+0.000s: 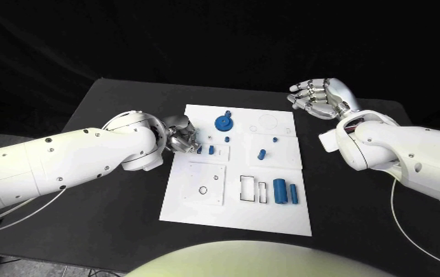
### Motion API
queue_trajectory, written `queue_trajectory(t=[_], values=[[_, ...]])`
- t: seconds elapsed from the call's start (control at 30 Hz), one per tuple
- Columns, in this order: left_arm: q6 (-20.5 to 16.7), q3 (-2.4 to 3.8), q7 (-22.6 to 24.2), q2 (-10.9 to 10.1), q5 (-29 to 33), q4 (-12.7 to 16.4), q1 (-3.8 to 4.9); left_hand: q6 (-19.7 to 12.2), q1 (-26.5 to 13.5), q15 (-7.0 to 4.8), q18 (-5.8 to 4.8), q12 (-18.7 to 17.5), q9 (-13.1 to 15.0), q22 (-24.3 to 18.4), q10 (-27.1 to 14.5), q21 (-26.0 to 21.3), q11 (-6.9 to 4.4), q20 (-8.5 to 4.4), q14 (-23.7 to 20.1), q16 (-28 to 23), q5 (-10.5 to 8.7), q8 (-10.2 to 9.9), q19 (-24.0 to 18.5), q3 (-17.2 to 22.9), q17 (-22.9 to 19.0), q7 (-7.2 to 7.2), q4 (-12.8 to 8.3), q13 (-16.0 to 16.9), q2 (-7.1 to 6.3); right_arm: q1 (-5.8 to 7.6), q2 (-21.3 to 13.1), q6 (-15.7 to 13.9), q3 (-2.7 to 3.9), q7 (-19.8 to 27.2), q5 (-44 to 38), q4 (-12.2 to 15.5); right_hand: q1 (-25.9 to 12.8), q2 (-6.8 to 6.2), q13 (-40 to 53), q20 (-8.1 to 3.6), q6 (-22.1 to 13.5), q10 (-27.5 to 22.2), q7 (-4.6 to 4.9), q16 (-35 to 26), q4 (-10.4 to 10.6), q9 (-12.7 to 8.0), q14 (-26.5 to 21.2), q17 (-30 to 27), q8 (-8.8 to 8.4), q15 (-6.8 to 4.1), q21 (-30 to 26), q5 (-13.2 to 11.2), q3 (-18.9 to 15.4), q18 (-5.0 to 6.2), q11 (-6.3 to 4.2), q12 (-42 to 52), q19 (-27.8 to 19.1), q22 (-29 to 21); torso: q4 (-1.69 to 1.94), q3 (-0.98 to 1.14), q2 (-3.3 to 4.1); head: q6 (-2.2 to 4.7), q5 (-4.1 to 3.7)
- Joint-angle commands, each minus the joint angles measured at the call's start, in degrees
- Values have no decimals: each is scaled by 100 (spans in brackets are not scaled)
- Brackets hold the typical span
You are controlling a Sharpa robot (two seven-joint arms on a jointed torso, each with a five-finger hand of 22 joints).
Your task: Assemble the parts on the task board
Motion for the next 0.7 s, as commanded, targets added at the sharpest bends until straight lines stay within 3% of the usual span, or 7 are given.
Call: queue_trajectory(t=[0.03, 0.7], values=[[152, 0, 65, 23, -63, -6, -8, 29, 0, -19, -64, -1, 5, 12, -11, 11, -8, -9, 7, 5, 16, 23, -6, 1050, 4, 2, -1012, 8, 70, -5, 5, 79, 0, 27, -21, 1, -57, -7, -8, 34, 15, -37, 192, -42, 0, -11, -8, -8, -29, 26, -42, 32, -31, 54, 26, -22, -13, -13, 1, -2, -3, -3, 5], [320, -7, 15, 37, -99, -48, -8, 33, 1, -19, -66, 12, 1, 16, 1, 14, -9, -9, 7, 1, 13, 22, -4, 1057, 1, 1, -1021, 34, 68, -12, -10, 59, 0, 52, -16, 12, -60, -2, -8, 36, 14, -39, 193, -51, 2, -12, -7, -7, -29, 28, -50, 34, -34, 55, 28, -21, -16, -22, -1, 1, -7, -41, 8]])
